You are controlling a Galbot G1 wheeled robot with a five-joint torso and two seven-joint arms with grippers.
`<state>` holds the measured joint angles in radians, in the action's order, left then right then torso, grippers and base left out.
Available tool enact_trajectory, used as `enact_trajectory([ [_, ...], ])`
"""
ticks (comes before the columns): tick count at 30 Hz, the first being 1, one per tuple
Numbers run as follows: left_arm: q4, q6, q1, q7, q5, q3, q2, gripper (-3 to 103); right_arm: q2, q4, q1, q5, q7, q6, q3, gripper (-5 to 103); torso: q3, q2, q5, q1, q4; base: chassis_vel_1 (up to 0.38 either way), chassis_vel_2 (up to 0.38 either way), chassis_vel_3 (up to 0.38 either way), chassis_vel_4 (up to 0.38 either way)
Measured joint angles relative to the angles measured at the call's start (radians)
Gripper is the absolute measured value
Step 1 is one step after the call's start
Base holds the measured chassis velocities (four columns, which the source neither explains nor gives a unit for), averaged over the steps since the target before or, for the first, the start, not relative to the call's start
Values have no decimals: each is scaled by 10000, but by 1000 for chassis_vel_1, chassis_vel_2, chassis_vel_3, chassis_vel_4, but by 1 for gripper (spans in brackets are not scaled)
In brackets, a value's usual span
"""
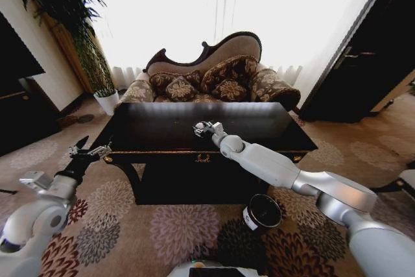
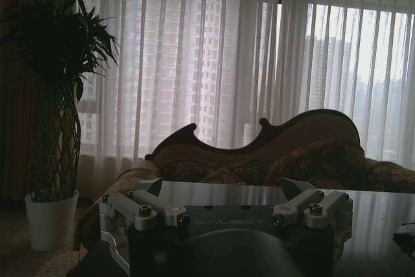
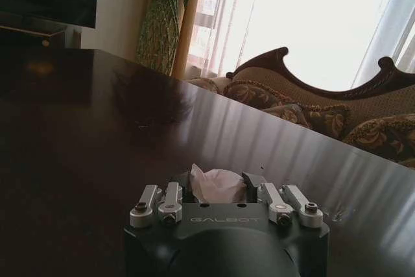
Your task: Move to the front of the table and place the trash on the table into the trash bin.
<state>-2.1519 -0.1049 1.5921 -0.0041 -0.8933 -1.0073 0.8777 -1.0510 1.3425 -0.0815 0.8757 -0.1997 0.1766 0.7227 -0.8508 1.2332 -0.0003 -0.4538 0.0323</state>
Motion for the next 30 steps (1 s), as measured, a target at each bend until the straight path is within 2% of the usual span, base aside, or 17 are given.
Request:
enact_trajectory([
  [3, -1, 0, 0, 0, 0, 0, 0, 100, 159, 177, -41, 94, -38, 19, -1, 33, 0, 0, 0, 0, 3, 0, 0, 0, 0],
  [4, -1, 0, 0, 0, 0, 0, 0, 100, 159, 177, -41, 94, -38, 19, -1, 33, 0, 0, 0, 0, 3, 0, 0, 0, 0],
  [7, -1, 0, 0, 0, 0, 0, 0, 100, 363, 401, -92, 218, -121, 57, -16, 16, -1, 0, 1, 0, 2, 0, 0, 0, 0],
  [9, 0, -1, 0, 0, 0, 0, 0, 100, 415, 456, -104, 256, -142, 72, -27, 16, -1, 0, 1, 0, 2, 0, 0, 0, 0],
  [12, 0, 0, 0, 0, 0, 0, 0, 100, 590, 700, -187, 384, -230, 117, -113, 3, -1, 0, 1, -1, 2, 0, 0, 0, 0],
  [22, 0, 0, 0, 0, 0, 0, 0, 100, 1601, 1935, -1128, 685, -546, 194, -1389, 2, -1, 0, 1, -1, 2, 0, 0, 0, 0],
  [27, 0, 0, 0, 0, 0, 0, 0, 100, 2322, 3004, -2425, 816, -610, 223, -2802, 2, -1, 0, 1, 0, 1, 0, 0, 0, 0],
  [29, 0, 0, 0, 1, 0, 0, 0, 100, 2797, 3654, -3597, 731, -594, 226, -3881, 2, 0, 0, 3, 0, 2, 0, 0, 0, 0],
  [30, 0, 0, 0, 1, 0, 0, 0, 100, 2797, 3654, -3597, 731, -594, 226, -3881, 2, 0, 0, 3, 0, 2, 0, 0, 0, 0],
])
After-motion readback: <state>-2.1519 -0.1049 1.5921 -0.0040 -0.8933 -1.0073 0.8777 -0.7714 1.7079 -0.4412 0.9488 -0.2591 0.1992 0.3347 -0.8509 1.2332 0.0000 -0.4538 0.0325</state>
